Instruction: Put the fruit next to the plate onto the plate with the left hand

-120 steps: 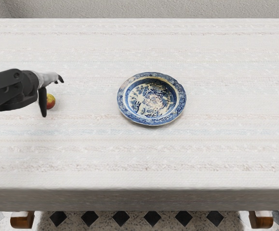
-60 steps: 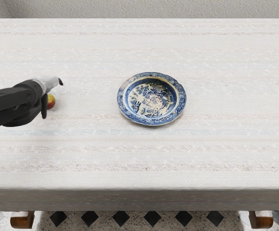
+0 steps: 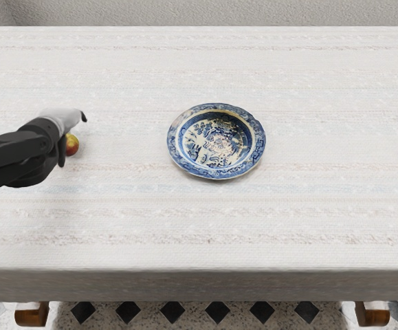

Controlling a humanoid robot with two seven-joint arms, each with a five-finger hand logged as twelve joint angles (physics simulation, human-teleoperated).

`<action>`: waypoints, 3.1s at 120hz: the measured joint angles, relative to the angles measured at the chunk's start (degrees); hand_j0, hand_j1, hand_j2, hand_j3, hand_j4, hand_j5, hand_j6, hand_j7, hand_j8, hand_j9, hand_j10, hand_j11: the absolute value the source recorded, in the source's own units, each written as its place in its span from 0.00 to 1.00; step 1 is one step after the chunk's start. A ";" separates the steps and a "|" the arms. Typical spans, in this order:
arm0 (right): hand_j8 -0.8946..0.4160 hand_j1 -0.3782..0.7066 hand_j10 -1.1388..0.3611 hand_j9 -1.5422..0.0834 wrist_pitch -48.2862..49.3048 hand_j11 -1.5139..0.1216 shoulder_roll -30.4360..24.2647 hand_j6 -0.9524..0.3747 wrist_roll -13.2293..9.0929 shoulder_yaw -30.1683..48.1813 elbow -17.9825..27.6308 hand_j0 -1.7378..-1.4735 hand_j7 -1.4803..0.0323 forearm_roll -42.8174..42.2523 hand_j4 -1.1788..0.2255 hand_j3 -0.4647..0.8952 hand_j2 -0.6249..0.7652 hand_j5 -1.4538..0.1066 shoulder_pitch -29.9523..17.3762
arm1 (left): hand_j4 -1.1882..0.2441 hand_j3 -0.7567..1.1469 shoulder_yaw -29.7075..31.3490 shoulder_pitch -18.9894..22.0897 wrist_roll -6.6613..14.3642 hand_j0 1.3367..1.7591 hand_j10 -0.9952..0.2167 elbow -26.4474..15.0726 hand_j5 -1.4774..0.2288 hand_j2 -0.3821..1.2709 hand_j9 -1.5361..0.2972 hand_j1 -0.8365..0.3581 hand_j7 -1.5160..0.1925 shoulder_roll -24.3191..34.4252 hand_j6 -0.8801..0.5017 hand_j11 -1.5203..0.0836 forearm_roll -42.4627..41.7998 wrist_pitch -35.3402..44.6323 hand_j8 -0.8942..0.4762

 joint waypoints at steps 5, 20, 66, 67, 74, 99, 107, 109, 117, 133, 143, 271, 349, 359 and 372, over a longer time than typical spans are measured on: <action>0.67 0.04 0.75 0.94 0.00 0.92 0.00 0.71 0.00 0.00 -0.01 0.30 0.97 0.00 0.83 0.34 0.45 0.92 0.00 | 0.66 0.40 0.09 0.27 0.00 0.76 0.62 0.55 0.68 0.26 0.67 0.76 0.71 -0.29 0.46 0.76 0.39 0.69 0.48; 0.67 0.04 0.75 0.94 0.00 0.92 0.00 0.71 0.00 0.00 -0.03 0.30 0.97 -0.01 0.83 0.34 0.45 0.92 0.00 | 0.66 0.40 0.21 0.22 0.00 0.76 0.62 1.48 0.68 0.26 0.67 0.75 0.70 -0.35 0.46 0.75 1.03 1.73 0.47; 0.67 0.04 0.75 0.94 0.00 0.92 0.00 0.71 0.00 0.00 -0.02 0.30 0.97 -0.01 0.83 0.34 0.45 0.92 0.00 | 0.62 0.40 0.42 0.67 0.00 0.76 0.58 2.27 0.64 0.27 0.63 0.70 0.66 -1.19 0.42 0.71 0.64 1.76 0.43; 0.67 0.04 0.75 0.94 0.00 0.92 0.00 0.71 0.00 0.00 -0.02 0.30 0.97 -0.01 0.83 0.34 0.45 0.92 0.00 | 0.62 0.40 0.42 0.65 0.00 0.76 0.57 2.27 0.64 0.27 0.63 0.70 0.66 -1.19 0.42 0.71 0.61 1.73 0.43; 0.67 0.04 0.75 0.94 0.00 0.92 0.00 0.71 0.00 0.00 0.00 0.30 0.97 -0.01 0.83 0.34 0.45 0.92 0.00 | 0.61 0.40 0.39 0.16 0.00 0.76 0.56 2.26 0.63 0.27 0.61 0.68 0.65 -1.19 0.41 0.69 0.17 1.49 0.42; 0.67 0.04 0.75 0.94 0.00 0.92 0.00 0.71 0.00 0.00 0.03 0.30 0.97 -0.01 0.83 0.34 0.45 0.92 0.00 | 0.55 0.40 0.18 -0.34 0.00 0.76 0.49 2.11 0.57 0.28 0.56 0.60 0.59 -1.62 0.35 0.63 -2.45 -1.40 0.36; 0.67 0.04 0.75 0.94 0.00 0.92 0.00 0.71 0.00 0.00 0.03 0.30 0.97 -0.01 0.83 0.34 0.45 0.92 0.00 | 0.52 0.40 0.03 -1.13 0.00 0.76 0.46 2.05 0.54 0.29 0.53 0.56 0.56 -1.54 0.32 0.60 -3.11 -2.54 0.33; 0.67 0.04 0.75 0.94 0.00 0.92 0.00 0.71 0.00 0.00 0.03 0.30 0.97 -0.01 0.83 0.34 0.45 0.92 0.00 | 0.52 0.40 0.02 -1.38 0.00 0.76 0.45 2.04 0.53 0.29 0.52 0.55 0.55 -1.54 0.31 0.59 -3.46 -2.85 0.32; 0.67 0.04 0.75 0.94 0.00 0.92 0.00 0.71 0.00 0.00 0.03 0.30 0.97 -0.01 0.83 0.34 0.45 0.92 0.00 | 0.47 0.40 0.05 -1.58 0.00 0.76 0.40 2.01 0.49 0.30 0.48 0.49 0.51 -1.54 0.27 0.54 -4.72 -4.06 0.31; 0.67 0.04 0.75 0.94 0.00 0.92 0.00 0.71 0.00 0.00 0.04 0.30 0.97 -0.01 0.83 0.34 0.45 0.92 0.00 | 0.38 0.40 0.16 -1.40 0.01 0.75 0.32 2.00 0.43 0.31 0.40 0.47 0.44 -1.46 0.27 0.45 -5.60 -5.07 0.36; 0.67 0.04 0.75 0.94 0.00 0.92 0.00 0.71 0.00 0.00 0.04 0.30 0.97 -0.01 0.83 0.34 0.45 0.92 0.00 | 0.34 0.39 0.18 -1.41 -0.05 0.75 0.32 1.98 0.37 0.34 0.35 0.44 0.40 -1.38 0.32 0.38 -6.13 -5.36 0.40; 0.67 0.04 0.75 0.94 0.00 0.92 0.00 0.71 0.00 0.09 -0.02 0.30 0.97 -0.01 0.83 0.34 0.45 0.92 0.00 | 0.26 0.39 -16.64 -7.45 -0.05 0.74 0.14 1.80 0.15 0.48 0.20 0.39 0.21 -4.72 0.44 0.22 -29.98 -9.93 0.46; 0.67 0.04 0.75 0.94 -0.19 0.92 0.00 0.71 0.00 0.09 -0.20 0.30 0.97 -0.01 0.83 0.34 0.45 0.92 0.08 | 0.25 0.40 -21.43 -13.13 0.00 0.74 0.11 2.10 0.15 0.51 0.20 0.41 0.21 -19.13 0.41 0.22 -26.88 -11.02 0.42; 0.67 0.04 0.75 0.94 -0.22 0.92 0.00 0.71 0.00 0.09 -0.20 0.30 0.97 -0.01 0.83 0.34 0.45 0.92 0.09 | 0.25 0.40 -17.61 -13.70 -0.01 0.74 0.11 2.16 0.15 0.51 0.20 0.42 0.21 -20.46 0.41 0.22 -21.24 -10.93 0.42; 0.67 0.04 0.75 0.94 -0.23 0.92 0.00 0.71 0.00 0.09 -0.21 0.30 0.97 -0.01 0.83 0.34 0.45 0.92 0.08 | 0.24 0.40 -14.72 -13.52 0.01 0.74 0.12 2.26 0.16 0.57 0.21 0.40 0.21 -23.57 0.41 0.22 -16.09 -10.81 0.41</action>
